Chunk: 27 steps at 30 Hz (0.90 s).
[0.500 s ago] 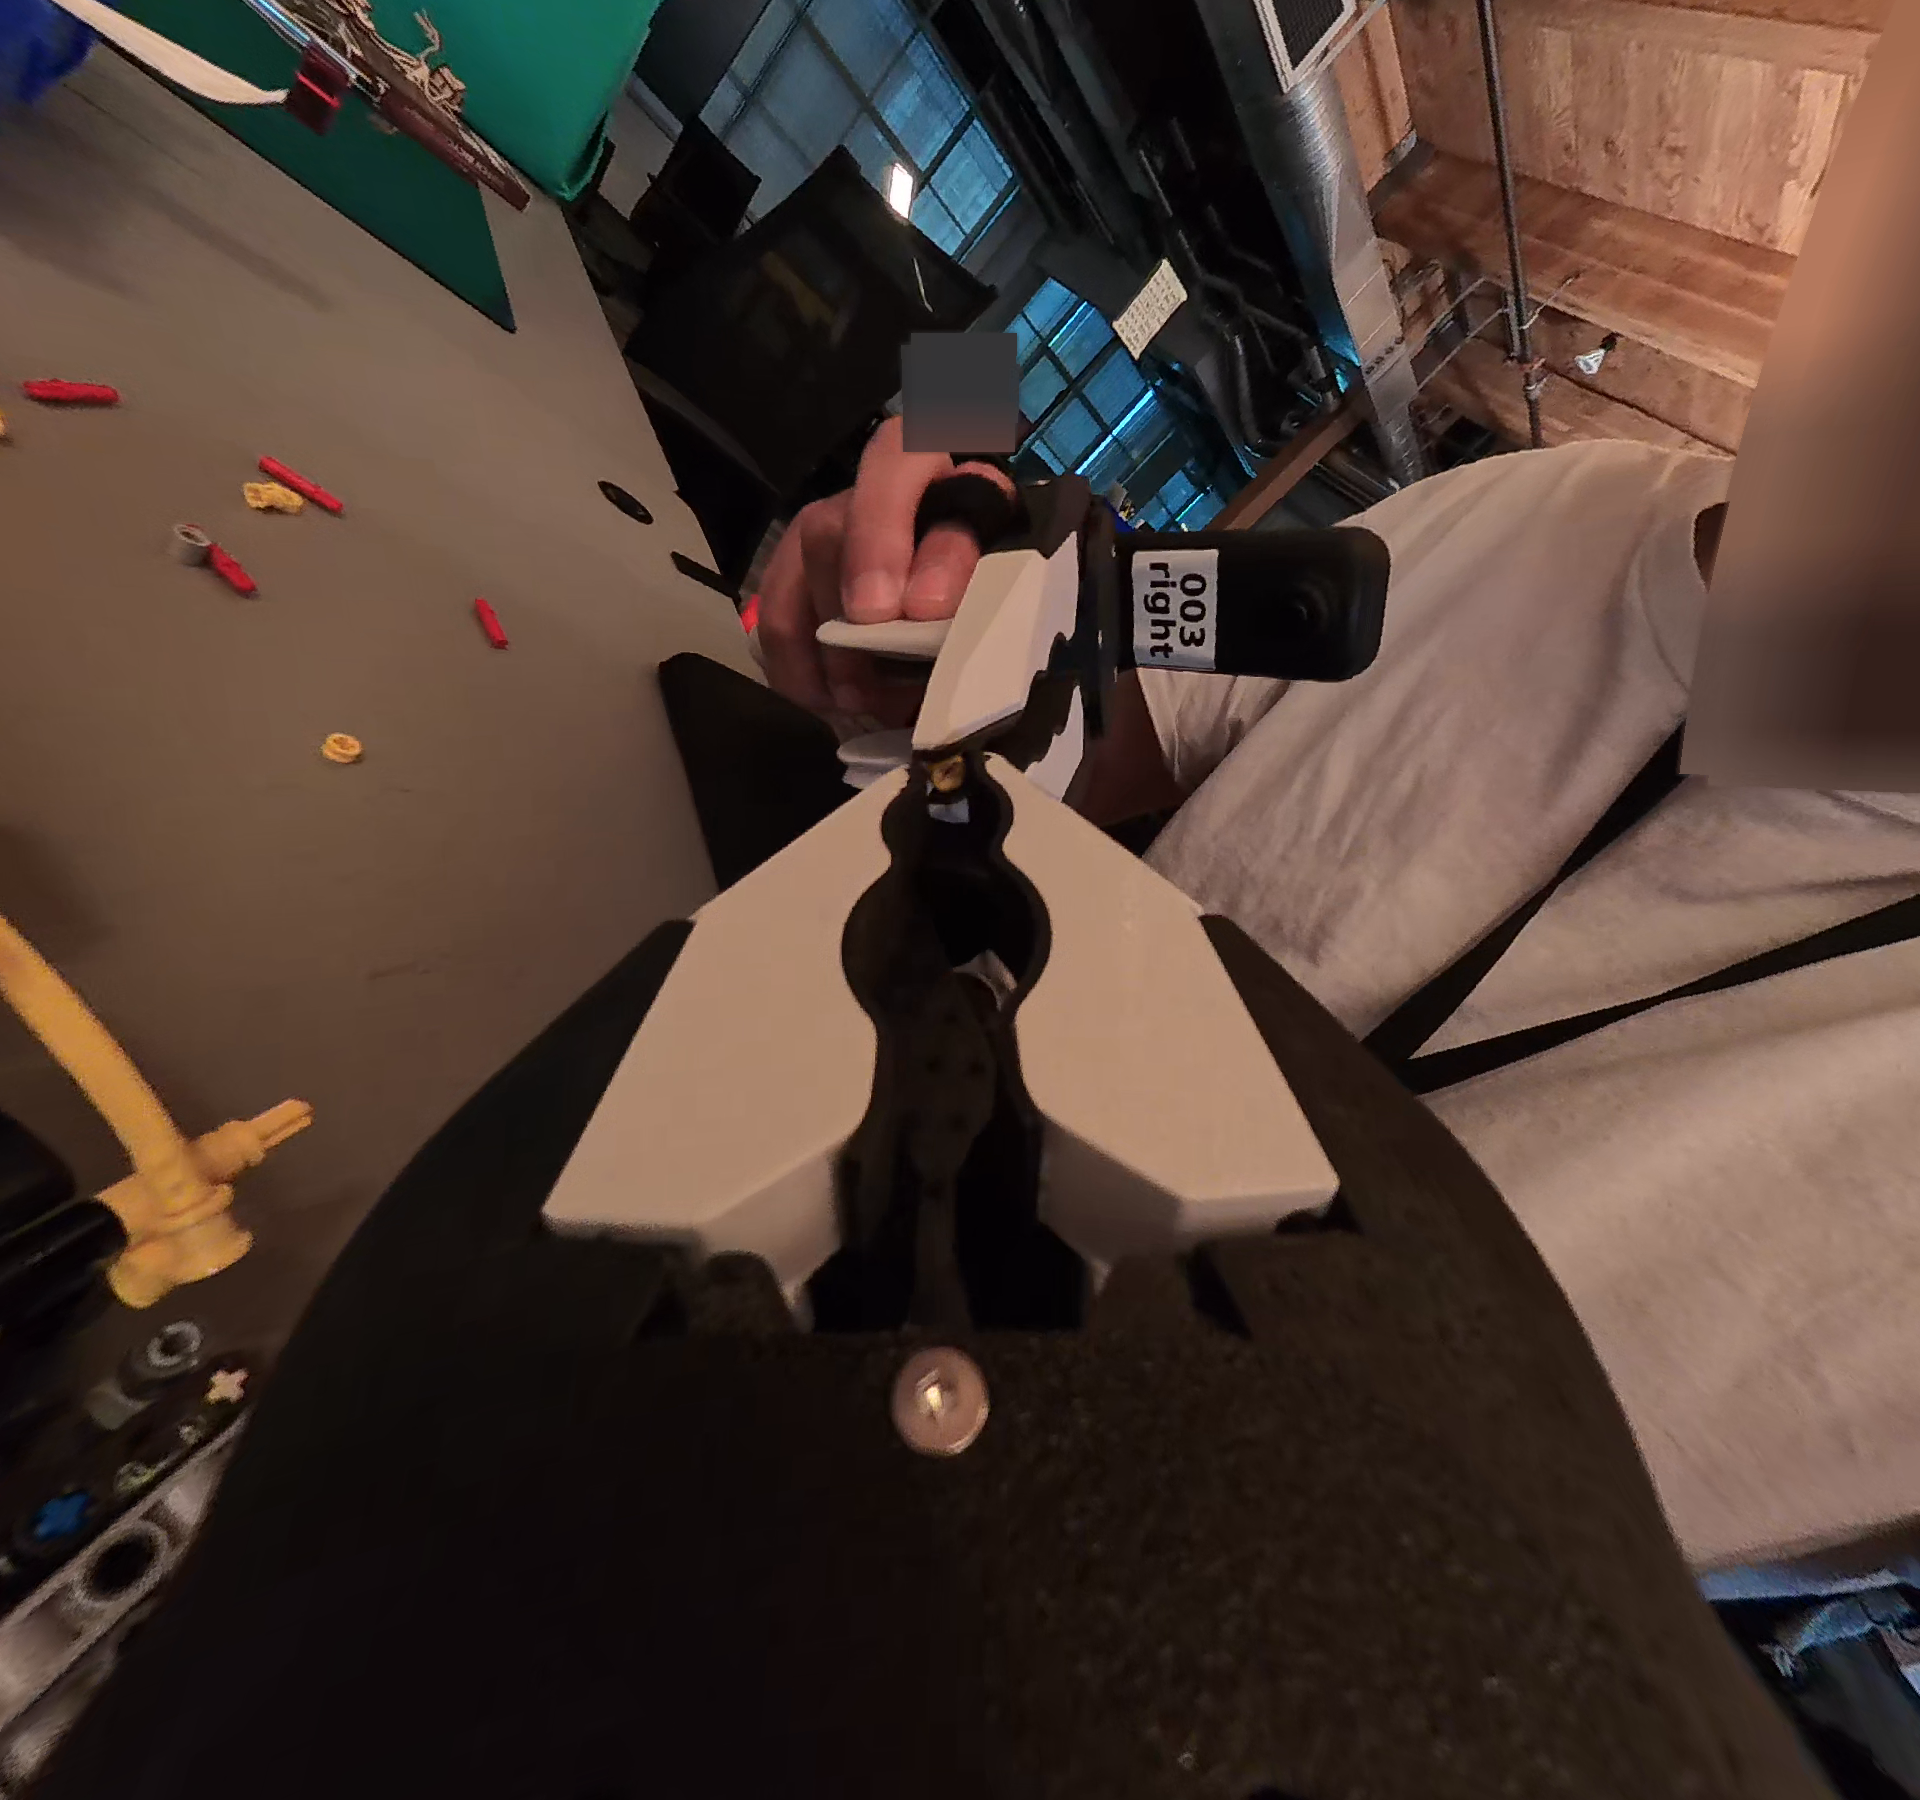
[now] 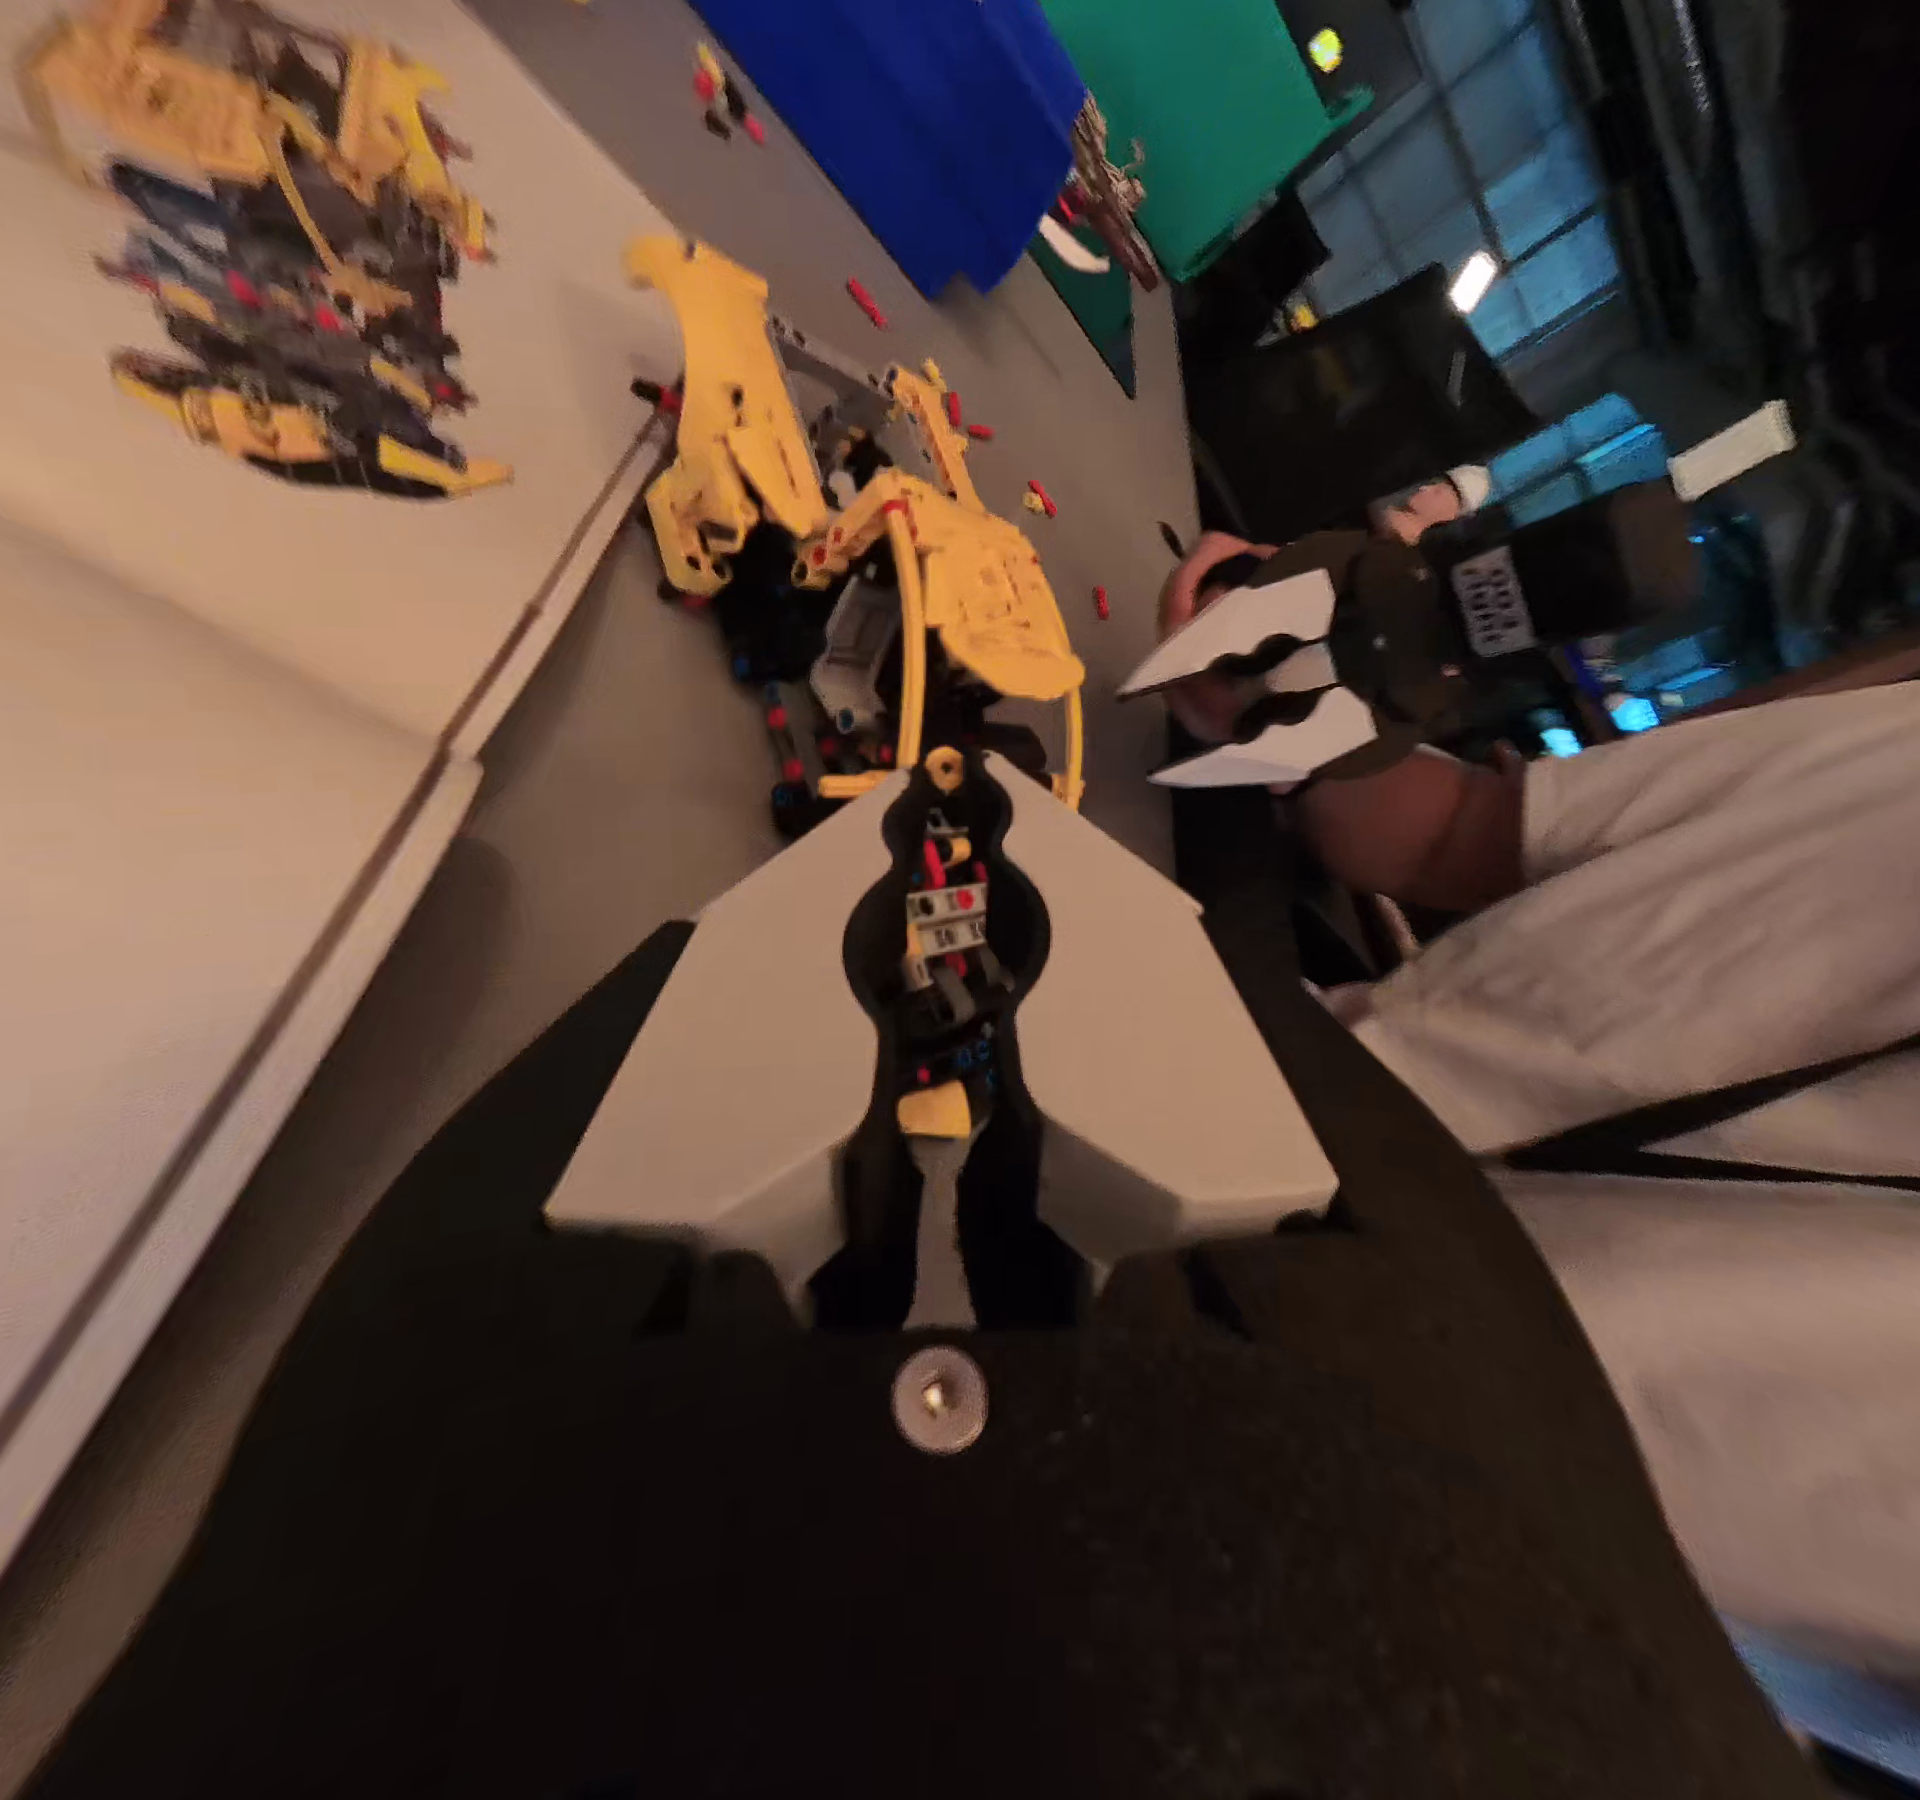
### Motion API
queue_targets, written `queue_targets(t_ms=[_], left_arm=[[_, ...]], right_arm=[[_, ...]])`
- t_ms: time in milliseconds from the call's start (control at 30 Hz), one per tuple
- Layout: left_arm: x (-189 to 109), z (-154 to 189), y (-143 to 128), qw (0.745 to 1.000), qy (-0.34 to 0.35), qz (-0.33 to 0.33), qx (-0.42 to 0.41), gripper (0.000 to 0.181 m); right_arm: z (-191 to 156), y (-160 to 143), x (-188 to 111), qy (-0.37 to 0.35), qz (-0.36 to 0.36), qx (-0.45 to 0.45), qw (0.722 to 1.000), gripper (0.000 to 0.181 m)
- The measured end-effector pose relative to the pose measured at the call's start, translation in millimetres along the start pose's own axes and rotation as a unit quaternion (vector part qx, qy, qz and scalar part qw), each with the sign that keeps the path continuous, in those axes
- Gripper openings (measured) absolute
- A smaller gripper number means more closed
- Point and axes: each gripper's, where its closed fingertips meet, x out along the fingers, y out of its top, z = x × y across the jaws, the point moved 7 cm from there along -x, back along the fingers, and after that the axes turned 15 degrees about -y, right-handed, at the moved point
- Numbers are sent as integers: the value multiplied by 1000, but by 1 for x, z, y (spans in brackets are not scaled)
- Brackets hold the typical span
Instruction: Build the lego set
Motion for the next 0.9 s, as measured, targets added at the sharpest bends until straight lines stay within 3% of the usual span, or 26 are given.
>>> queue_targets(t_ms=[200, 300, 467, 533, 633, 800, 900], left_arm=[[-5, -23, 1, 990, -91, -11, -103, 6], [0, -27, -6, 987, -96, -26, -130, 7], [-2, -23, -13, 987, -100, 14, -121, 7], [-4, -16, -12, 984, -123, 43, -124, 7], [1, -7, -17, 985, -124, 36, -110, 7], [17, -5, -26, 990, -97, -13, -98, 7], [28, -8, -32, 993, -79, -40, -78, 6]], right_arm=[[-13, -4, 34, 10, -28, -17, 999, 18], [-16, -7, 38, 22, -29, -26, 999, 8], [-9, -11, 32, 28, -26, -50, 998, 6], [-3, -16, 26, 51, -24, -52, 997, 6], [10, -25, 16, 104, -18, -65, 992, 5], [38, -38, 8, 167, -30, 6, 985, 7], [45, -32, 0, 181, 4, 80, 980, 4]])
